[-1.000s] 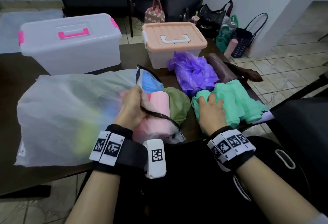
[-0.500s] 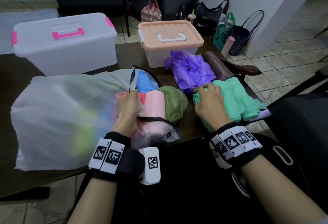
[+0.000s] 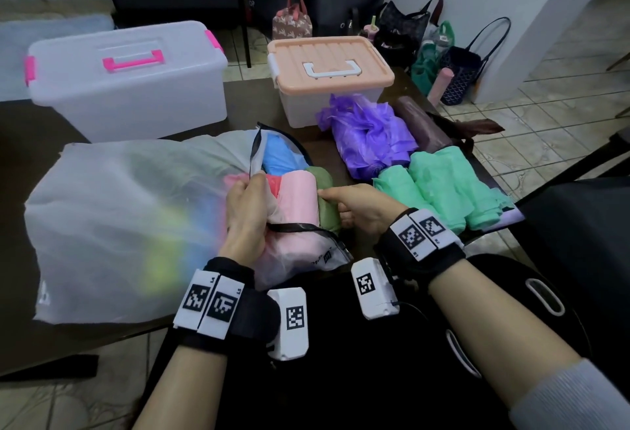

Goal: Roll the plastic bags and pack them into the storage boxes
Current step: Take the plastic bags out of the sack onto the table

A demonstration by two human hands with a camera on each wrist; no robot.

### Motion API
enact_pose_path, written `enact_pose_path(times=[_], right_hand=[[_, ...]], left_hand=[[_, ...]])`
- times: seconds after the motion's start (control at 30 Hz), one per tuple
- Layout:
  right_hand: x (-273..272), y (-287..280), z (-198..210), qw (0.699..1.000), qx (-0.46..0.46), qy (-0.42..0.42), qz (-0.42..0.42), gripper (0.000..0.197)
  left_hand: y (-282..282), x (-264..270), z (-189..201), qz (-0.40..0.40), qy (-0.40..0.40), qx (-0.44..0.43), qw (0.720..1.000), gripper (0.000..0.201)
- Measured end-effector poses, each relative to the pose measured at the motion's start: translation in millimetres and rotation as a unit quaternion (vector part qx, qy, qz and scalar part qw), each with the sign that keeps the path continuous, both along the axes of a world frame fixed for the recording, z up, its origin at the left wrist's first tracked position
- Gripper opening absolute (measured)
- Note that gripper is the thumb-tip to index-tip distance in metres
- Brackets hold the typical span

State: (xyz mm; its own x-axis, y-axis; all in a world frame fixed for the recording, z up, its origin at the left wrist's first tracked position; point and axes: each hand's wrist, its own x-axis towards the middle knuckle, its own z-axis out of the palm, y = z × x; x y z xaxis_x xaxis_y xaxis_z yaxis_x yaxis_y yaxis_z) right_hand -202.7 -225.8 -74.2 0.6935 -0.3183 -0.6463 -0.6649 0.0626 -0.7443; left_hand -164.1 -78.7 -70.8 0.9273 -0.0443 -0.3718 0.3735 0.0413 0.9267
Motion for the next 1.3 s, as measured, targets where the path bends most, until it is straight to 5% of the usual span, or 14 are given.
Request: enact_pose_path(times=[0.1, 0.33, 0.47, 0.6, 0.8, 0.97, 1.13, 1.2, 1.3], right_hand=[[1, -1, 3, 0.999, 0.044, 0.031, 0.008, 0.019], [8, 3, 8, 0.981, 0.189, 0.032, 0.014, 0.056], [10, 13, 14, 0.971, 0.228, -0.058, 0.053, 0.035], [13, 18, 15, 0.979, 0.113, -0.168, -0.014, 0.035], [15, -3, 30, 0.918, -0.123, -0.332, -0.179, 0.041], [-6, -25, 34, 0.889, -0.401, -0.212, -0.059, 0.055], [-19, -19, -5, 0.841, -0.535, -0.044, 0.064, 0.068], [-20, -17, -17, 0.805, -0.586, 0.006, 0.097, 0.069], [-20, -14, -28, 0.711, -0.693, 0.047, 0.105, 0.061]], left_hand=[[1, 1, 0, -0.013, 0.01, -0.008, 1.0, 0.014], [5, 5, 2, -0.02, 0.01, 0.038, 0.999, 0.018], [6, 5, 5, -0.006, 0.006, 0.026, 1.0, 0.027], [8, 4, 6, 0.019, 0.042, -0.04, 0.998, 0.027], [8, 3, 5, 0.019, 0.036, -0.018, 0.999, 0.023], [4, 1, 5, 0.017, 0.02, 0.008, 1.0, 0.025], [2, 0, 4, 0.012, 0.007, 0.023, 1.0, 0.023], [3, 0, 4, 0.012, 0.012, 0.027, 1.0, 0.022], [4, 1, 2, 0.015, 0.008, 0.024, 1.0, 0.024]])
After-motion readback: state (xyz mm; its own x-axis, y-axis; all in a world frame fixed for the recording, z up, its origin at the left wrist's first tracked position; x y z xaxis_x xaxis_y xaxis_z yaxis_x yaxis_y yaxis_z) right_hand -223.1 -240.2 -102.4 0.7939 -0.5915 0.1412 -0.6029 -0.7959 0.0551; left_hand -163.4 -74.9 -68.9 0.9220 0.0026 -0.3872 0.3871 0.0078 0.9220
